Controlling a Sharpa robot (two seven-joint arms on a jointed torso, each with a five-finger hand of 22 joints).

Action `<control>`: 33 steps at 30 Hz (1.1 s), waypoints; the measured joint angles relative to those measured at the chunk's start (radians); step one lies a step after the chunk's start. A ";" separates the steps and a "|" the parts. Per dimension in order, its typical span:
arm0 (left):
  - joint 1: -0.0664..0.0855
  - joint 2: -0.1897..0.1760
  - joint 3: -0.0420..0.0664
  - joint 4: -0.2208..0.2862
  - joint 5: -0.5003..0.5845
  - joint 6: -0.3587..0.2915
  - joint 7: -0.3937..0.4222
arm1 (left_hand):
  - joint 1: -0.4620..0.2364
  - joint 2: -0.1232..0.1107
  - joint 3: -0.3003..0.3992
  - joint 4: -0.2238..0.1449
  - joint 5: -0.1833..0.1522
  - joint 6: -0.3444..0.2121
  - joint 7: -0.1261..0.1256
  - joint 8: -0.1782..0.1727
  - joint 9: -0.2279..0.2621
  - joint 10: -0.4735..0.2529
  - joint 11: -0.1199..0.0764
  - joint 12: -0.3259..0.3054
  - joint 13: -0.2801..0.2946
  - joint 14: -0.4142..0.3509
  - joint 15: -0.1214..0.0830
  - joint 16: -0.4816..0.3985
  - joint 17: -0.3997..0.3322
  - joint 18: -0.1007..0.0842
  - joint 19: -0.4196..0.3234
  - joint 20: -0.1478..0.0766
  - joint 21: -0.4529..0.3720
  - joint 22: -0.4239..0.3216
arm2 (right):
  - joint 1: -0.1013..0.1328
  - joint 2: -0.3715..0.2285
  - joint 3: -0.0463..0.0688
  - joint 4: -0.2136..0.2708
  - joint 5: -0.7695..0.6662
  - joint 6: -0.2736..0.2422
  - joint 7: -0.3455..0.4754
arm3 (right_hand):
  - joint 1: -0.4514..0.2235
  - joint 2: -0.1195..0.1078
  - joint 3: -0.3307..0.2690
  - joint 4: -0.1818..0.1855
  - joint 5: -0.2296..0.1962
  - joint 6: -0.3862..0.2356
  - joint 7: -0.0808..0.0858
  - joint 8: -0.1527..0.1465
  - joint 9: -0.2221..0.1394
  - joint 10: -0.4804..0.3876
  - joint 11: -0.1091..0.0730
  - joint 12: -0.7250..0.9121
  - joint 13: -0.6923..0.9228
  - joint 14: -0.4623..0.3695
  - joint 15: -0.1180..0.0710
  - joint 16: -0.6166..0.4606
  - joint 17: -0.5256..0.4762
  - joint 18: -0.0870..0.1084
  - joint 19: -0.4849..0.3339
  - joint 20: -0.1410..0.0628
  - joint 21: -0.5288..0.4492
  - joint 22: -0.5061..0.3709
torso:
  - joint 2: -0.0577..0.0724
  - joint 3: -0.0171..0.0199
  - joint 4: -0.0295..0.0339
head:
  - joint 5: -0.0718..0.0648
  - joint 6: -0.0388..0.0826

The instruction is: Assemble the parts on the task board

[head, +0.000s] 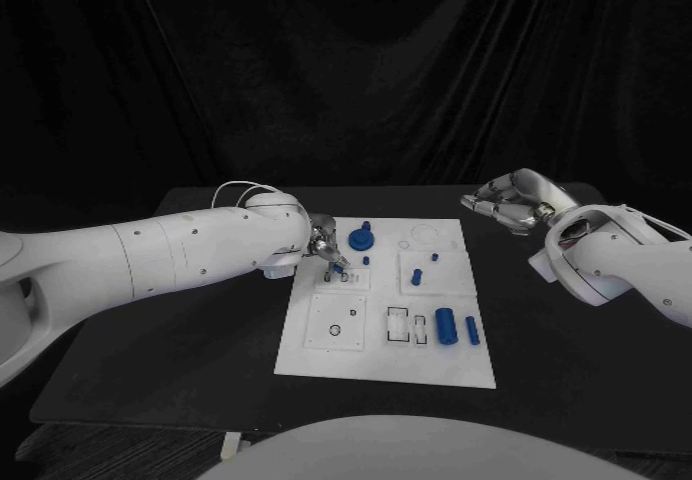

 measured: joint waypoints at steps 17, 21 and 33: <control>-0.007 0.003 0.000 -0.006 0.053 0.001 -0.012 | 0.000 0.000 0.003 -0.003 0.000 -0.001 0.001 0.000 0.001 0.002 0.001 0.000 0.000 0.000 0.000 0.000 0.000 0.000 0.000 0.000 0.000 0.000 | -0.001 0.004 0.000 -0.005 0.005 0.002 0.000 | 0.000 0.000 0.000 0.000 0.000 0.000 0.000 0.000 0.000 0.000 0.000 0.000 0.000 0.000 0.000 0.000 0.000 0.000 0.000 0.000 0.000 0.001 | 0.000 -0.0005 -0.0004 | 0.011 0.000; -0.008 0.006 0.000 -0.012 0.056 0.000 -0.013 | -0.004 -0.004 0.003 -0.003 0.004 -0.004 0.004 0.000 0.001 0.002 0.002 0.000 0.000 0.000 0.000 0.000 0.000 0.000 0.000 0.000 0.000 0.000 | -0.001 0.004 0.000 -0.005 0.006 0.002 0.001 | 0.000 0.000 0.000 0.000 0.000 0.000 0.000 0.000 0.000 0.000 0.000 0.001 0.000 0.000 0.001 0.000 0.000 0.000 0.000 0.000 0.000 0.001 | 0.000 -0.0005 0.0000 | 0.013 0.000; -0.011 0.014 -0.001 -0.019 0.060 -0.004 -0.015 | -0.004 -0.004 0.005 0.000 0.004 -0.004 0.004 0.000 0.001 0.003 0.003 0.000 0.000 0.000 0.000 0.000 0.000 0.000 0.000 0.000 0.000 0.000 | -0.002 0.002 0.000 -0.004 0.007 0.003 0.001 | 0.013 0.014 0.000 0.000 0.000 0.000 0.000 0.000 0.000 0.000 0.001 -0.005 0.175 0.002 -0.001 0.000 0.000 0.000 0.000 0.000 0.000 0.001 | -0.001 -0.0005 -0.0008 | 0.021 0.000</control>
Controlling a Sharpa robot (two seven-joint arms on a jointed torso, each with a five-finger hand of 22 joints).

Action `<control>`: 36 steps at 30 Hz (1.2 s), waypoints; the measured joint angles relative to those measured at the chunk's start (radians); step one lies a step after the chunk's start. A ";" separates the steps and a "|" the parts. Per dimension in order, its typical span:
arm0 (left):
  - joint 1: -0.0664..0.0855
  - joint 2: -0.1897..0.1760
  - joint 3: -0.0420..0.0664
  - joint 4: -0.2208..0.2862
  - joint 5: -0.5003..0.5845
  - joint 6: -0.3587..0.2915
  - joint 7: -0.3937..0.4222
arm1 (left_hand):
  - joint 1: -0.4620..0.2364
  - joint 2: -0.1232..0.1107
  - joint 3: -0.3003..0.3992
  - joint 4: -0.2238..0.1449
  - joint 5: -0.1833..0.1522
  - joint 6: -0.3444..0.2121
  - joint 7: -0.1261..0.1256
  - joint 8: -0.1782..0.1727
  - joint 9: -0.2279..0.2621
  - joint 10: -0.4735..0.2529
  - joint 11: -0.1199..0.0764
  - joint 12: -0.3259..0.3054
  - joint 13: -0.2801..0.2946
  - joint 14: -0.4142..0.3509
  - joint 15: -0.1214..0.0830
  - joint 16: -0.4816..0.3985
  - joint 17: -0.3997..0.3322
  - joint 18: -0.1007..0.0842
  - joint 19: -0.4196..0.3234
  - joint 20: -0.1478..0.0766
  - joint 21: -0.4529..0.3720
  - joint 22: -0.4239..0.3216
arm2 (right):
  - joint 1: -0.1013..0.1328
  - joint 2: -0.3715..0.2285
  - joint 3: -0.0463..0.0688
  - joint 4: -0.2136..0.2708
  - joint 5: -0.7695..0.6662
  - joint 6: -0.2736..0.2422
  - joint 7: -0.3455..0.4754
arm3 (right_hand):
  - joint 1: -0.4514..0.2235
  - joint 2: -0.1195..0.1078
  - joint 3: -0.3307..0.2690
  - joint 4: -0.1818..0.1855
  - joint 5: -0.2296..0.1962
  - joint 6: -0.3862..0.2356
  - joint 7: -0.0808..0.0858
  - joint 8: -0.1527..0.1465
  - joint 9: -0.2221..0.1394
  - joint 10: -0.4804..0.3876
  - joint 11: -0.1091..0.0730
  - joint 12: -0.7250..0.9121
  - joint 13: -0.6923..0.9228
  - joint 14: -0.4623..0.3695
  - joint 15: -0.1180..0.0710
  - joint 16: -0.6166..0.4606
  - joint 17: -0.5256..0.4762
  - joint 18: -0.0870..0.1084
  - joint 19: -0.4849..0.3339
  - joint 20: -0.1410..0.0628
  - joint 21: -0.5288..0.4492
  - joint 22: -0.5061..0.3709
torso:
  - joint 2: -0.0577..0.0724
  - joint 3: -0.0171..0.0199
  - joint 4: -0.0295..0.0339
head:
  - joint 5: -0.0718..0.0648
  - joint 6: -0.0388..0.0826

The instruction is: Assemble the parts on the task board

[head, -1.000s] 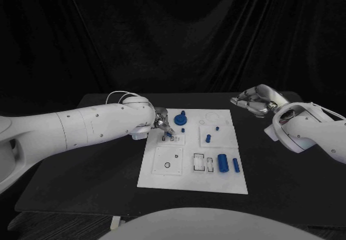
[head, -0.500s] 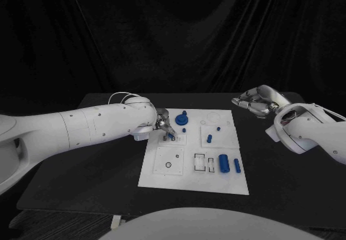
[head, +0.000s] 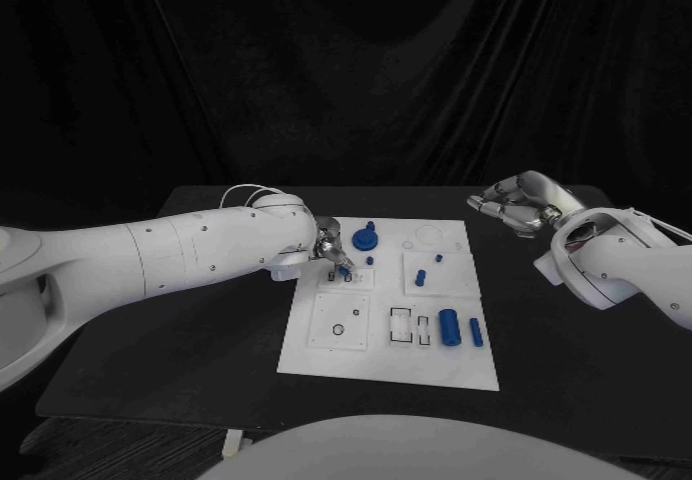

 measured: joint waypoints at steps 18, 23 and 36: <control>-0.009 0.010 0.000 -0.015 0.001 -0.001 0.000 | -0.001 -0.001 0.003 0.003 0.000 -0.002 0.002 0.000 0.001 0.001 0.001 0.000 0.000 0.000 0.000 0.000 0.000 0.000 0.000 0.000 0.000 0.000 | -0.001 0.001 0.000 -0.001 0.000 0.004 0.000 | -0.003 -0.003 0.000 0.000 0.000 0.000 0.000 0.000 -0.001 -0.002 0.002 0.002 -0.003 0.001 0.001 0.000 -0.002 0.000 0.000 0.000 0.000 0.000 | 0.000 0.0000 0.0001 | -0.005 0.000; -0.016 0.015 0.000 -0.019 0.002 -0.001 0.000 | -0.002 -0.002 0.005 0.000 0.000 -0.002 0.002 0.000 0.003 0.002 0.002 0.000 0.000 0.000 0.000 0.000 0.000 0.000 0.000 0.000 0.000 0.000 | -0.001 0.001 0.000 -0.001 0.000 0.005 0.000 | -0.003 -0.003 0.000 0.000 0.000 0.000 0.000 0.000 -0.001 -0.003 0.003 0.002 -0.009 0.001 0.001 0.000 -0.002 0.000 0.000 0.000 0.000 0.000 | 0.000 0.0000 0.0001 | -0.005 0.000; -0.028 0.021 0.001 -0.031 0.003 -0.016 0.005 | -0.002 0.006 0.008 0.003 0.000 -0.002 0.002 -0.005 0.002 0.003 0.003 0.000 0.000 0.000 0.000 0.000 0.001 0.000 0.000 0.000 0.000 0.000 | -0.001 -0.003 0.000 0.000 0.001 0.006 0.000 | -0.007 -0.007 0.000 0.000 0.000 0.000 0.000 0.000 -0.001 -0.001 0.001 0.005 -0.024 0.000 0.003 0.000 -0.001 0.000 0.000 0.000 0.000 0.000 | 0.000 0.0000 0.0001 | -0.003 0.000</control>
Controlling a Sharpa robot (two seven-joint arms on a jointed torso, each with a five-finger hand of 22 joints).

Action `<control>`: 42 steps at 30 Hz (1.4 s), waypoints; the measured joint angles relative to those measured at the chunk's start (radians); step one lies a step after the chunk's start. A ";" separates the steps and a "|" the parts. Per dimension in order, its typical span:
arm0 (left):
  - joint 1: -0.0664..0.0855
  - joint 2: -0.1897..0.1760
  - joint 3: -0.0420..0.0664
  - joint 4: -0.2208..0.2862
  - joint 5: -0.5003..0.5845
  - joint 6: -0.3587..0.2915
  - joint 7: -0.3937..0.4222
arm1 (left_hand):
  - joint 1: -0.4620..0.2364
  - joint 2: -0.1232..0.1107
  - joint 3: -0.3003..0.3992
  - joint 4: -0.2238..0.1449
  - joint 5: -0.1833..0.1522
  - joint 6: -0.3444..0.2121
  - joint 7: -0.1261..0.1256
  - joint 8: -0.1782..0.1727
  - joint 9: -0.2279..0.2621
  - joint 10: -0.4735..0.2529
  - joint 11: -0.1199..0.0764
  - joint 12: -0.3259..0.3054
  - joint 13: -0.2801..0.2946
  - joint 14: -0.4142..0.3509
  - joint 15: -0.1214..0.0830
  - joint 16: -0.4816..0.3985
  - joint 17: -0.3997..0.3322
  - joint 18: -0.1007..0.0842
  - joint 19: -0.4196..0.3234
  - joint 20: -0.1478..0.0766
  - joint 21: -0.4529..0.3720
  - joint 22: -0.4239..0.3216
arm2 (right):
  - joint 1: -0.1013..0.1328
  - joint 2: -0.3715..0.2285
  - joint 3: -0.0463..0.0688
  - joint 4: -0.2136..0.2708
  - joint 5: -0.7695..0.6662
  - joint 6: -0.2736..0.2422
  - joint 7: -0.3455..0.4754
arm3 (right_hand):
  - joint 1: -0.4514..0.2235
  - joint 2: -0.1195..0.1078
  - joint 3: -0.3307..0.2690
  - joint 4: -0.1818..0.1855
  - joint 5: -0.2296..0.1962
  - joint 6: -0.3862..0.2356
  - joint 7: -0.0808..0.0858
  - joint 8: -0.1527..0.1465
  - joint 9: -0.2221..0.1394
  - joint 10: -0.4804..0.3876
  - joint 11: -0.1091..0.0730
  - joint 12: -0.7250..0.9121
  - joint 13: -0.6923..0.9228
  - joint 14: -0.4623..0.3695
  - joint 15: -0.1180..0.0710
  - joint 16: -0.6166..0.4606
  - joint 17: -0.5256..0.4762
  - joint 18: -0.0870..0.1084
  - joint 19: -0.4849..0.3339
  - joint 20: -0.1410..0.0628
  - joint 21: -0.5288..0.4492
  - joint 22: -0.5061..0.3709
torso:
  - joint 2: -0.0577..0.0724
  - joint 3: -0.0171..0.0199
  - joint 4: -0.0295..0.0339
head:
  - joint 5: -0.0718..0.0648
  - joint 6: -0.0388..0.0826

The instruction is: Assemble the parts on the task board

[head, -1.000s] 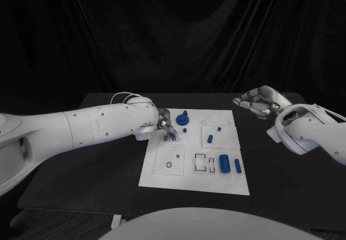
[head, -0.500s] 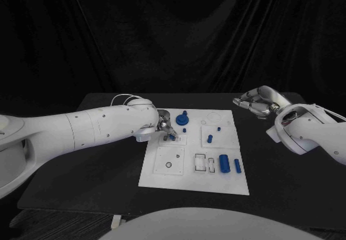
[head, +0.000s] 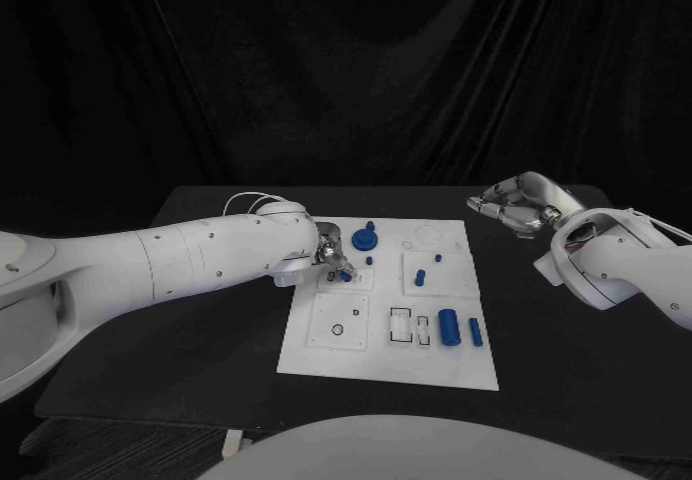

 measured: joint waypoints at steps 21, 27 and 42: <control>-0.006 -0.006 0.001 0.007 0.002 -0.018 0.005 | 0.004 0.004 0.008 -0.003 -0.057 -0.005 0.005 -0.007 0.006 -0.002 -0.002 0.000 0.000 0.000 0.000 0.000 0.000 0.000 0.000 0.000 0.000 0.000 | -0.005 0.000 0.000 0.000 0.000 0.006 0.000 | -0.006 -0.006 0.000 0.000 0.000 0.000 0.000 0.000 0.000 0.000 0.000 -0.001 -0.035 0.001 0.001 0.000 0.000 0.000 0.000 0.000 0.000 0.000 | 0.000 0.0000 0.0005 | 0.001 0.000; -0.008 -0.005 0.000 0.003 0.002 -0.013 0.003 | -0.037 -0.005 -0.045 0.051 -0.200 -0.011 0.011 -0.024 0.008 -0.007 0.000 0.000 0.000 -0.002 0.002 0.000 0.000 0.000 -0.001 0.006 -0.006 0.000 | -0.008 0.000 0.000 0.000 0.000 0.008 0.000 | -0.006 -0.006 0.000 0.000 0.000 0.000 0.000 0.000 0.000 0.000 0.000 -0.001 -0.035 0.001 0.001 0.000 0.000 0.000 0.000 0.000 0.000 0.000 | 0.000 0.0000 0.0003 | 0.002 0.000; -0.008 0.002 0.003 -0.004 0.002 -0.001 0.002 | -0.096 -0.015 -0.148 0.128 -0.302 -0.064 0.036 -0.056 0.013 -0.006 0.019 0.000 0.000 0.000 0.021 0.000 0.000 0.000 0.000 0.021 -0.016 0.000 | -0.009 -0.001 0.000 -0.002 0.000 0.013 0.000 | -0.002 -0.002 0.000 0.000 0.000 0.000 0.000 0.000 -0.001 0.000 0.000 0.000 -0.035 0.001 0.002 0.000 0.000 0.000 0.000 0.000 0.000 0.001 | 0.000 0.0000 0.0000 | 0.001 0.000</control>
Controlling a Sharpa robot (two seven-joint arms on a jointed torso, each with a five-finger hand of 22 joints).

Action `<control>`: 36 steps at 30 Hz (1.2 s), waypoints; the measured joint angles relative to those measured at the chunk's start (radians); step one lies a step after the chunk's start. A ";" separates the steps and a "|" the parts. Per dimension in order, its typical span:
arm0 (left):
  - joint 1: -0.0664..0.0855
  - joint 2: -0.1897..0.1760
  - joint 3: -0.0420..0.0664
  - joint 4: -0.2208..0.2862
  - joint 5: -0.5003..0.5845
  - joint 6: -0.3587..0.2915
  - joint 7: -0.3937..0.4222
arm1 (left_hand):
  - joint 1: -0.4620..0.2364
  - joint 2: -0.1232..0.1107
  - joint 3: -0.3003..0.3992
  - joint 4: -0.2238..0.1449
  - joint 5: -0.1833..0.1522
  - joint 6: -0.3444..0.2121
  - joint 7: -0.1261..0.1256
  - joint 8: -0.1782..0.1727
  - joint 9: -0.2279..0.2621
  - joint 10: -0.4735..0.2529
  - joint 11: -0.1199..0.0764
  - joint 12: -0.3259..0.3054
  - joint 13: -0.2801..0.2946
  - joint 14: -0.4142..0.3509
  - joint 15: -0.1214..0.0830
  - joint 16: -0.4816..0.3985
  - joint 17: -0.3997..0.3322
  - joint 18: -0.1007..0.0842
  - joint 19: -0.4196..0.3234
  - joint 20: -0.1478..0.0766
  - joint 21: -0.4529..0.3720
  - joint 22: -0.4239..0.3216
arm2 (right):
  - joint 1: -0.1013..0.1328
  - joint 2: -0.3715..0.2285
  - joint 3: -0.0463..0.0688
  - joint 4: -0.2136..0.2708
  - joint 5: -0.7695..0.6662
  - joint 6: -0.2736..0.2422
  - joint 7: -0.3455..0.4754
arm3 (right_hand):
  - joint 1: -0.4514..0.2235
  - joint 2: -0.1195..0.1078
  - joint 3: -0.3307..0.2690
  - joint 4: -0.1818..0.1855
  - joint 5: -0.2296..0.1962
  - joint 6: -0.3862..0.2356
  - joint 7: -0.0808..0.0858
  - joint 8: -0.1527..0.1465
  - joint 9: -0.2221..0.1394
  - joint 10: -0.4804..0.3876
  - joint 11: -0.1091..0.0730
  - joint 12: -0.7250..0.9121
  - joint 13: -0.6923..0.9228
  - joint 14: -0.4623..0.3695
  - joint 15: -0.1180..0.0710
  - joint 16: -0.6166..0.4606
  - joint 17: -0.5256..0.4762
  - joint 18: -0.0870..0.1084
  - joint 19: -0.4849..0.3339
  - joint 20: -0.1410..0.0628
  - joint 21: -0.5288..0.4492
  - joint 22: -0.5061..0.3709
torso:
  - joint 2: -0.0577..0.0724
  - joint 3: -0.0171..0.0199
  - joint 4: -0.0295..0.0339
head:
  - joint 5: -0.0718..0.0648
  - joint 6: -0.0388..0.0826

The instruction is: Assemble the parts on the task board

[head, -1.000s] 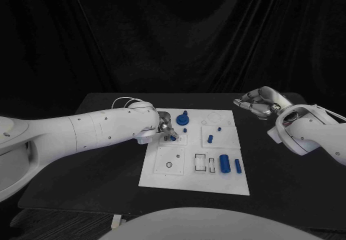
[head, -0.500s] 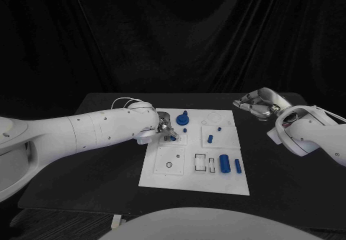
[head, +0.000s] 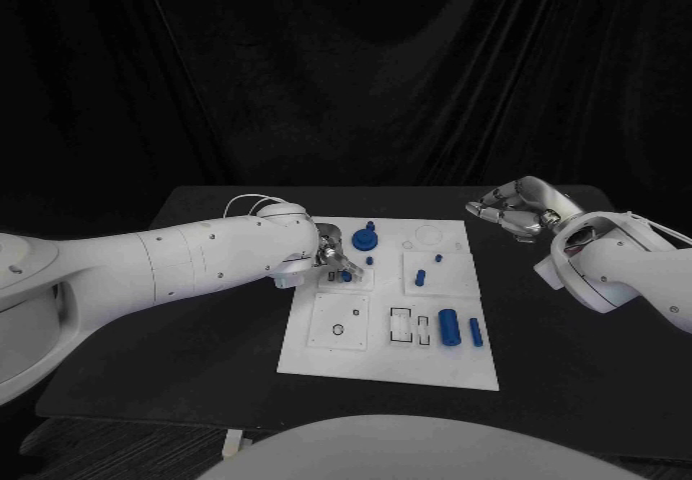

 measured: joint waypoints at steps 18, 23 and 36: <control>-0.002 0.007 -0.003 -0.010 0.000 0.007 -0.001 | 0.002 0.039 -0.139 0.089 -0.004 -0.041 -0.023 0.173 0.219 0.000 0.000 0.000 0.000 0.000 0.000 0.000 0.000 0.000 0.000 0.000 -0.004 0.001 | -0.003 0.004 0.000 -0.005 0.000 0.009 0.000 | 0.005 -0.005 0.000 0.000 0.000 0.000 0.000 0.000 0.000 -0.002 0.002 0.003 -0.006 -0.004 -0.001 0.000 0.000 0.000 0.000 0.000 0.000 0.000 | 0.000 0.0000 -0.0001 | 0.002 0.000; -0.002 0.009 -0.003 -0.011 0.000 0.008 -0.001 | 0.019 0.051 -0.155 0.089 -0.004 -0.056 -0.027 0.217 0.278 0.000 -0.007 0.000 0.000 -0.003 -0.003 0.000 0.000 0.000 0.000 0.000 -0.004 0.001 | -0.003 0.005 0.000 -0.006 0.000 0.011 0.000 | 0.005 -0.005 0.000 0.000 0.000 0.000 0.000 0.000 0.000 -0.002 0.002 0.000 -0.006 -0.004 -0.001 0.000 0.000 0.000 0.000 0.000 0.000 0.000 | 0.000 0.0000 -0.0001 | 0.002 0.000; -0.002 -0.008 -0.003 0.013 0.000 -0.002 0.000 | 0.026 0.054 -0.174 0.092 -0.004 -0.073 -0.027 0.236 0.318 0.000 -0.007 0.000 0.000 0.000 -0.008 0.000 0.000 0.000 0.000 0.000 -0.004 0.001 | -0.003 0.001 0.000 -0.007 0.000 0.013 0.000 | 0.005 -0.006 0.000 0.000 0.000 0.000 0.000 0.000 0.000 -0.002 0.002 0.000 -0.007 -0.004 -0.001 0.000 0.000 0.000 0.000 0.000 0.000 0.000 | 0.000 0.0000 -0.0006 | 0.002 0.000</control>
